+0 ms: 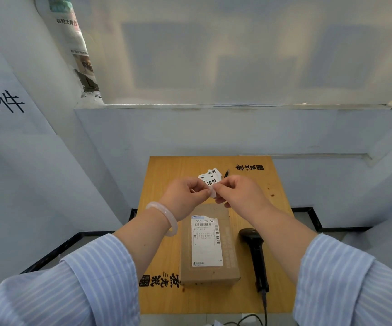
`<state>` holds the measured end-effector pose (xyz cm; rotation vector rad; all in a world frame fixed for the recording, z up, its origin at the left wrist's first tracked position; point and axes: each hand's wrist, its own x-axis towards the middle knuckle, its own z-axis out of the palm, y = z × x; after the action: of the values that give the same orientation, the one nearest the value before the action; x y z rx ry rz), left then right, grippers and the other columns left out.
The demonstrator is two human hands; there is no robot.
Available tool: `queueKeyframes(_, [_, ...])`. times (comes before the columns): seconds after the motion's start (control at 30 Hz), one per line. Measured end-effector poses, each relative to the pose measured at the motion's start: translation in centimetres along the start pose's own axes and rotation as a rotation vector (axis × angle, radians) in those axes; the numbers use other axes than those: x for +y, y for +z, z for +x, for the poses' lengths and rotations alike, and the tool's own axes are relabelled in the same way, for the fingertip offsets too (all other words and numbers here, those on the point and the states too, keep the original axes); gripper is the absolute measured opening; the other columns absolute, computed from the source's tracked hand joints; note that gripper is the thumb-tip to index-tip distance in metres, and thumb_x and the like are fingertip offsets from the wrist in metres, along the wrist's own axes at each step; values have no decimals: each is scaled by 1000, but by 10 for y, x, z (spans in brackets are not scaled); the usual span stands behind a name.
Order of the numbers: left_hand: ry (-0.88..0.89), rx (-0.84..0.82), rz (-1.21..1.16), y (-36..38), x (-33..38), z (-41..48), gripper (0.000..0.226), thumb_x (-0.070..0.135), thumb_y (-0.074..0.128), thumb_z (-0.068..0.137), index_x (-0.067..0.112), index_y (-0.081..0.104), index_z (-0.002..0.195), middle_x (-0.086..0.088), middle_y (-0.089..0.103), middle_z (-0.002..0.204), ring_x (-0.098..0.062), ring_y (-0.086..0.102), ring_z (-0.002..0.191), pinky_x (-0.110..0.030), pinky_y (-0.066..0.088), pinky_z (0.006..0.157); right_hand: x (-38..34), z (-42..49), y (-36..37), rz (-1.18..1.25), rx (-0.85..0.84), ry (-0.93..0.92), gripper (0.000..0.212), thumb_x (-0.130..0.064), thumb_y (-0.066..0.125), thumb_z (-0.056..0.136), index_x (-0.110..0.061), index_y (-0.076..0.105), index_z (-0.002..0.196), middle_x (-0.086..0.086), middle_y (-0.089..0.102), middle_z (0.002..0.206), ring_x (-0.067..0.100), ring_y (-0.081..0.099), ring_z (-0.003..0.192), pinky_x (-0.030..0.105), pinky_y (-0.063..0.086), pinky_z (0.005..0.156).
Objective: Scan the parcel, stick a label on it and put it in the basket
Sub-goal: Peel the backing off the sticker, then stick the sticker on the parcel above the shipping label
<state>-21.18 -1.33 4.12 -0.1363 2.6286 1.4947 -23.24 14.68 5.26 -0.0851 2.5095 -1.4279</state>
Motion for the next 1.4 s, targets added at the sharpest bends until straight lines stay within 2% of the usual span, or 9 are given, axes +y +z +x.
queueKeyframes(0.1, [-69,11,-28,-2,-8,1,10,24,65,88,16,71,87,6,59,69,-5,47,55,-11,40,49,4,3,-1,-13,14,26,12,-28,61,91,-21,69,86,-4,74,79,11,71,77,42,59,81])
queueKeyframes(0.3, [-253,85,-64,-14,-38,5,12,19,60,85,11,68,81,-4,62,76,-18,55,69,-29,44,62,18,9,-3,-8,41,112,12,-26,60,92,-22,67,83,-6,73,78,8,71,74,42,58,83])
queueKeyframes(0.5, [-399,174,33,-32,-73,6,14,21,58,83,10,67,85,-4,60,72,-19,52,62,-29,42,56,31,18,-1,-39,64,208,13,-24,57,93,-21,63,82,-1,73,79,14,71,78,45,59,81])
queueKeyframes(0.7, [-493,178,133,-38,-100,6,12,25,60,83,15,63,76,-2,59,66,-19,52,58,-27,42,55,41,23,4,-12,64,283,12,-22,59,91,-12,66,92,0,73,79,13,71,77,41,60,79])
queueKeyframes(0.87, [-517,148,145,-34,-106,6,8,23,67,83,17,62,83,0,63,78,-15,57,67,-27,40,53,45,27,11,-24,41,319,12,-22,58,91,-12,65,91,1,72,80,12,70,74,35,60,72])
queueKeyframes(1.03, [-410,63,61,-19,-88,7,9,25,65,86,25,67,95,4,67,96,-17,66,84,-22,46,61,42,28,16,-32,18,322,11,-20,57,90,-19,61,80,0,72,78,14,71,77,41,60,79])
queueKeyframes(1.2, [-284,-120,-97,11,-53,7,18,30,65,88,27,70,105,5,72,92,-11,67,83,-25,53,70,36,29,26,-65,-13,299,14,-20,58,89,-23,61,75,1,74,79,17,72,81,44,59,82])
queueKeyframes(1.3, [-288,-144,-179,23,-46,8,21,35,65,88,28,71,107,9,73,94,-9,69,85,-31,57,80,35,29,30,-52,-53,278,12,-24,60,89,-23,63,77,1,74,80,17,72,81,44,59,82])
queueKeyframes(1.4, [-321,-111,-275,27,-44,11,20,35,65,88,26,70,105,10,73,97,-4,68,79,-28,57,76,33,30,33,-24,-99,232,12,-29,61,91,-22,66,84,-3,73,81,13,71,78,40,59,80])
